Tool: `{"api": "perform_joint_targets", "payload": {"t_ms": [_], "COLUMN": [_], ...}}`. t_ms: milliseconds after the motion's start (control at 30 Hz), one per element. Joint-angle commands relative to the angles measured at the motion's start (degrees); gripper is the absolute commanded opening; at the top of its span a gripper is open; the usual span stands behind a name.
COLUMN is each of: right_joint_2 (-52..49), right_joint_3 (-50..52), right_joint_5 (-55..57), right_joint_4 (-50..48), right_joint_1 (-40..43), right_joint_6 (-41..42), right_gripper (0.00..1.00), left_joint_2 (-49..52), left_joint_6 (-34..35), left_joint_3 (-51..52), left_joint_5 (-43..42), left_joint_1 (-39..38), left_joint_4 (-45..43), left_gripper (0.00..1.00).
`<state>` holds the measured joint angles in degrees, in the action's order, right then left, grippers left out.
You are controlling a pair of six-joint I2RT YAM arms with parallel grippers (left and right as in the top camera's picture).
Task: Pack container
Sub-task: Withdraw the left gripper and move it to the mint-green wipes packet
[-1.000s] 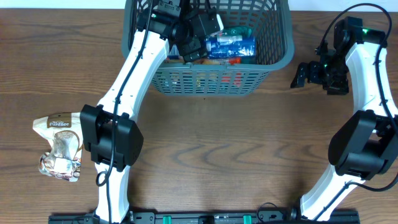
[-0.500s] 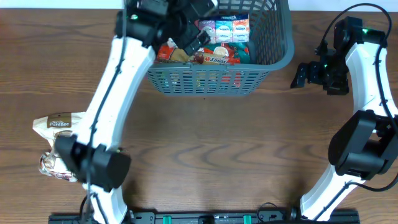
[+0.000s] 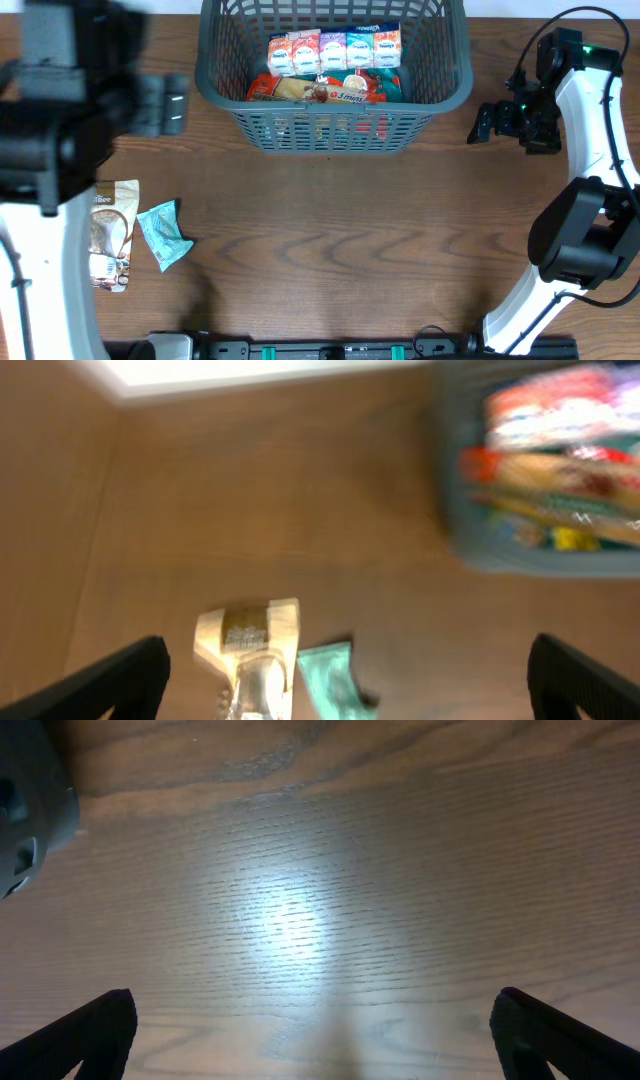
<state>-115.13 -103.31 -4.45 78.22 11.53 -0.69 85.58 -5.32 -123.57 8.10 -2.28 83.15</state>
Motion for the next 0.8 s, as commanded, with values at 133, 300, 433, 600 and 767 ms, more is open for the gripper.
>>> {"api": "perform_joint_targets", "payload": {"t_ms": [133,300,433,600,767], "right_joint_2": [0.6,0.6,0.6,0.6,0.6], "right_joint_3": [0.0,0.0,0.0,0.0,0.0], "right_joint_5": [1.2,1.2,1.2,1.2,1.2], "right_joint_4": [-2.9,-6.5,-8.1,-8.9,-9.0], "right_joint_1": [0.6,2.1,3.1,3.5,3.5], "right_joint_6": [-0.7,-0.7,-0.7,-0.7,-0.7], "right_gripper": [0.99,0.99,0.99,0.99,0.99], "left_joint_2": [-6.4,-12.8,-16.9,-17.4,-17.1], "left_joint_6": [13.7,15.7,18.2,20.7,23.6], "left_joint_3": [7.5,22.7,38.1,53.7,66.5], "left_joint_5": [1.4,-4.5,-9.2,-10.5,-10.7], "left_joint_1": [10.4,12.6,13.0,13.0,13.0], "left_joint_4": [3.7,-0.6,-7.7,-15.6,-27.0], "left_gripper": [0.99,0.98,0.99,0.99,0.98]}}
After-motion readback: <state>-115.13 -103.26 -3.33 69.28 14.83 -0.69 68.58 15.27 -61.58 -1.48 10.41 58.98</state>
